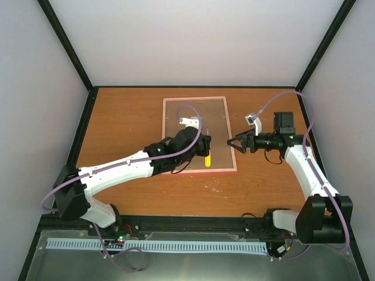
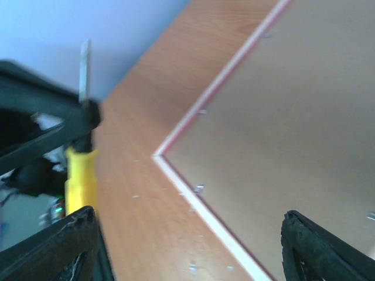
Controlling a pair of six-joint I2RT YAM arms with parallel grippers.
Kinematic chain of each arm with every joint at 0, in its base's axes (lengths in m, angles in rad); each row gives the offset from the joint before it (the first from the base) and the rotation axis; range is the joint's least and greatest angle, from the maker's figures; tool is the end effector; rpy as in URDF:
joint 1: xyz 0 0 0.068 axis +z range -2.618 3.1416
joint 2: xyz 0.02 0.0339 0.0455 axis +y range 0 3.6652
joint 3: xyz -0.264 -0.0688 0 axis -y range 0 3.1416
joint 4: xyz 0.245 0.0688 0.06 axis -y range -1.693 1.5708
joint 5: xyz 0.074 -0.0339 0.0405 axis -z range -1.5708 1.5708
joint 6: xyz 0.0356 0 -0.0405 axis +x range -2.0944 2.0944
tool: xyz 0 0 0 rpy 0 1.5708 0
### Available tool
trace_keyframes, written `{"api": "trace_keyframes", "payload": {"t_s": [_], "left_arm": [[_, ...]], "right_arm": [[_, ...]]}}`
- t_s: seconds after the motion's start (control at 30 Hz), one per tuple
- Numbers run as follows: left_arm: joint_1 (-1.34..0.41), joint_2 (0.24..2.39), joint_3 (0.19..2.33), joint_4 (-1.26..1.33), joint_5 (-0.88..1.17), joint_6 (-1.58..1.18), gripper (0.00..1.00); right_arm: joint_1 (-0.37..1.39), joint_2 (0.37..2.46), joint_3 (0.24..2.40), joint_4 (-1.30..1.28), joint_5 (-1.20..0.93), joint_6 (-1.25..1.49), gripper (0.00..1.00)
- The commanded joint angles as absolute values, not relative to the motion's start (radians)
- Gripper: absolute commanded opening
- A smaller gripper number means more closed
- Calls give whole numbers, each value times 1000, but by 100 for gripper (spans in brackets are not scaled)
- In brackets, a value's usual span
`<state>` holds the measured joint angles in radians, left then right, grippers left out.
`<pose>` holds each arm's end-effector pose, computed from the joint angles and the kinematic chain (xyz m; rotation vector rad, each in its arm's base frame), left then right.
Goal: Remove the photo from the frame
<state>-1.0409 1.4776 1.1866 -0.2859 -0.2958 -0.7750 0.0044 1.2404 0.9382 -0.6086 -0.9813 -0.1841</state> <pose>0.1798 -0.2863 0.3046 0.1158 2.2116 -0.7413 0.2435 0.0307 0.2735 -0.6046 2.1408 1.0970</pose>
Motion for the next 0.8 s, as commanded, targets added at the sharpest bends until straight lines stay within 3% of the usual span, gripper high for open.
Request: {"api": "trace_keyframes", "payload": {"t_s": [0.0,0.33,0.77], "left_arm": [[-1038,1433,1127,-27,-385,-830,1],[-1034,1378,1050,154,-356,-873,1],[-1035,1301,949,208,-399,-884,1]], "right_arm": [[76,1187,898,-532,-1196,-155,83],[272,1232,900,-466,-1106,-106,78],[359,1272,917,-456,-1100,-106,47]]}}
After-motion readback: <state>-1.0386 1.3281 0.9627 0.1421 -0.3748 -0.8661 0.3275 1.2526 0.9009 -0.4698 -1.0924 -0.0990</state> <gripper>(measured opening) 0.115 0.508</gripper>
